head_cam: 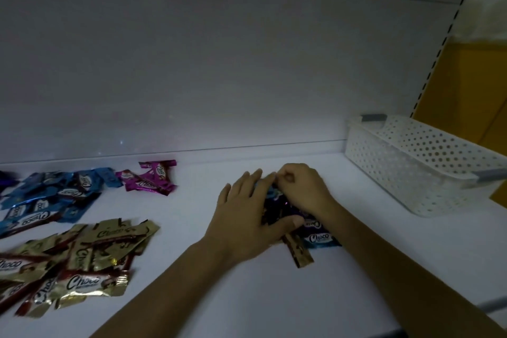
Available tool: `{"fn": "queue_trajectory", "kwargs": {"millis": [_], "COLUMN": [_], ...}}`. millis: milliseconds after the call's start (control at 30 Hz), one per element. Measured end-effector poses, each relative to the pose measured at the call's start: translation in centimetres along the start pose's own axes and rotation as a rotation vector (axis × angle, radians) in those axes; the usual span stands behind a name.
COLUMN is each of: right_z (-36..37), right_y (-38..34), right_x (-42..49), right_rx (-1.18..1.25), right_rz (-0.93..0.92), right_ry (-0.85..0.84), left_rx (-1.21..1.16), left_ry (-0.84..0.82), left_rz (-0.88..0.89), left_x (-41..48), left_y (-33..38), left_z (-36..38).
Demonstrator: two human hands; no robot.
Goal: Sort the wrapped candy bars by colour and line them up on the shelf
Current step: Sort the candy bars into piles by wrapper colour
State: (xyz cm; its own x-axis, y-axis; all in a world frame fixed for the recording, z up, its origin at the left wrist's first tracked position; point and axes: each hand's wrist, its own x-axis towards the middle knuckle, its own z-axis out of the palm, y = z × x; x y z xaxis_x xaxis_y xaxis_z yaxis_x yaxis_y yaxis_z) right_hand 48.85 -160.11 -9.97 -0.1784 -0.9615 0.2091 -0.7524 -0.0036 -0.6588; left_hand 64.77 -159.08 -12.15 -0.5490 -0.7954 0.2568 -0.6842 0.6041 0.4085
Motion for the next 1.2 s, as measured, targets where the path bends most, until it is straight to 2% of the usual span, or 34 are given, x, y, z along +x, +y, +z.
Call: {"fn": "queue_trajectory", "kwargs": {"millis": [133, 267, 367, 533, 733, 833, 933, 1133, 1200], "right_z": [0.1, -0.5, -0.1, -0.3, -0.1, 0.1, 0.1, 0.5, 0.6], "right_y": [-0.7, 0.2, 0.8, 1.2, 1.6, 1.6, 1.4, 1.1, 1.2], "right_x": [0.1, 0.6, 0.8, 1.2, 1.4, 1.1, 0.9, 1.0, 1.2], "right_rx": [0.115, 0.400, 0.413, 0.586, 0.563, 0.482, 0.511, 0.520, 0.516], "right_rz": [-0.053, 0.091, 0.102, 0.132, 0.142, 0.099, 0.081, 0.041, 0.029], "right_ry": [0.007, 0.086, 0.084, 0.172, 0.178, 0.211, 0.246, 0.219, 0.215], "left_rx": [0.048, 0.130, 0.169, 0.088, 0.086, 0.130, 0.117, -0.033, -0.167], "left_ry": [-0.118, 0.003, 0.038, -0.070, -0.123, -0.056, 0.077, 0.273, 0.319], "left_rz": [0.056, 0.018, 0.011, -0.189, -0.070, -0.008, 0.049, 0.028, 0.000], "left_x": [-0.2, 0.3, 0.8, 1.0, 0.2, 0.2, 0.5, 1.3, 1.5], "left_y": [0.2, 0.1, 0.1, 0.5, 0.1, 0.3, 0.3, -0.8, -1.3], "left_z": [0.0, 0.2, -0.2, -0.4, -0.5, -0.5, -0.6, -0.9, -0.9]}}
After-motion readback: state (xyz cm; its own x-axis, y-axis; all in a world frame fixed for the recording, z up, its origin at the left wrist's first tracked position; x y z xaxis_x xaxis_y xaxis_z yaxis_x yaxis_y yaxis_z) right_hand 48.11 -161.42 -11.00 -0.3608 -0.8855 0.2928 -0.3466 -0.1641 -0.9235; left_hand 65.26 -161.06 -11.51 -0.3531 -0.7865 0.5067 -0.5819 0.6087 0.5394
